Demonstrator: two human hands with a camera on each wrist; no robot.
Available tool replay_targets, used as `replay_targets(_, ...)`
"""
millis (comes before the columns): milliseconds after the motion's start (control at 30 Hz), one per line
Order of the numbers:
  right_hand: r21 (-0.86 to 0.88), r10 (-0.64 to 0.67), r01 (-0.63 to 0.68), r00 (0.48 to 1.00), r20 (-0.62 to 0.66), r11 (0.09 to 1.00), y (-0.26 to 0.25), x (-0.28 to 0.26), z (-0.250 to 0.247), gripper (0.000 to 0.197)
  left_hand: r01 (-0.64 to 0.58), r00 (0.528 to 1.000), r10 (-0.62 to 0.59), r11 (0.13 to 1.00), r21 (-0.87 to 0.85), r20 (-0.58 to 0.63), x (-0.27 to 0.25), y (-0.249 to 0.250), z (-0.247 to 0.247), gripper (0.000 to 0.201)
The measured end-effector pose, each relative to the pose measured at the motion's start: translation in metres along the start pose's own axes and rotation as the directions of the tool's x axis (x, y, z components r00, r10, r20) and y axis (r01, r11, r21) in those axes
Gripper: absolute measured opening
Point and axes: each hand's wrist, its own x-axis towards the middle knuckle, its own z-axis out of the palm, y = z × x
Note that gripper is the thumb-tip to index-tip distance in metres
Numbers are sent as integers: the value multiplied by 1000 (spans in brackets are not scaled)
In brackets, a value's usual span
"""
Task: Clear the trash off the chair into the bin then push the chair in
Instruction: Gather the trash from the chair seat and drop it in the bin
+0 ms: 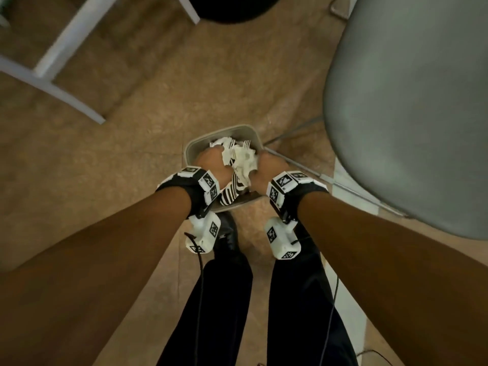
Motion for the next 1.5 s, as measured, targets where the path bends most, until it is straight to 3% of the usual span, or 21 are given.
replay_targets(100, 46, -35, 37, 998, -49, 998, -12, -29, -37, 26, -32, 999, 32, 999, 19, -30, -18, 36, -29, 22)
replay_targets(300, 249, -126, 195, 955, -268, 949, 16, -90, -130, 30, -101, 982, 84, 990, -97, -169, -29, 136, -66, 27)
replay_targets(433, 401, 37, 170, 887, -460, 900, 67, -116, -188, 26, -245, 945, 230, 969, -39, -232, -32, 219, -59, 27)
replay_targets(500, 399, 152, 96, 825, -545, 912, 107, -123, -218, 26, -334, 924, 327, 943, -1, -196, -36, 265, -46, 26)
replay_targets(567, 310, 279, -113, 775, -568, 944, 152, -133, -242, 28, -424, 894, 423, 905, 28, -147, -35, 307, -31, 24)
replay_targets(667, 265, 516, -443, 756, -402, 856, 208, -146, -253, 33, -528, 846, 532, 846, 77, -38, -35, 356, -4, 26)
replay_targets(733, 295, 577, -504, 768, -279, 812, 236, -154, -257, 35, -586, 810, 586, 806, 79, 29, -35, 386, 15, 28)
replay_targets(833, 426, 598, -489, 783, -171, 761, 263, -161, -256, 38, -655, 755, 650, 742, 144, 87, -35, 416, 37, 27)
replay_targets(967, 404, 577, -457, 776, -254, 793, 288, -163, -251, 34, -714, 699, 700, 670, 205, 146, -30, 443, 48, 27)
replay_targets(1033, 444, 545, -375, 758, -358, 814, 298, -157, -260, 33, -737, 670, 732, 635, 231, 122, -25, 459, 46, 24)
replay_targets(1067, 473, 524, -313, 738, -426, 824, 299, -154, -268, 35, -748, 652, 753, 621, 235, 84, -21, 468, 44, 21)
replay_targets(1167, 475, 450, -135, 612, -651, 870, 301, -141, -292, 52, -777, 570, 819, 564, 280, -66, -5, 498, 38, 22)
replay_targets(1267, 423, 429, -154, 575, -697, 893, 310, -123, -319, 63, -733, 523, 838, 535, 420, -155, 16, 529, 34, 50)
replay_targets(1333, 409, 459, -221, 550, -697, 885, 317, -111, -337, 59, -671, 551, 826, 525, 524, -123, 31, 547, 28, 79)
replay_targets(1433, 437, 490, -225, 484, -725, 871, 320, -93, -350, 49, -521, 673, 739, 493, 697, -20, 55, 564, 18, 119)
replay_targets(1500, 462, 496, -207, 529, -689, 863, 318, -81, -347, 53, -453, 770, 637, 498, 739, 43, 69, 566, 14, 129)
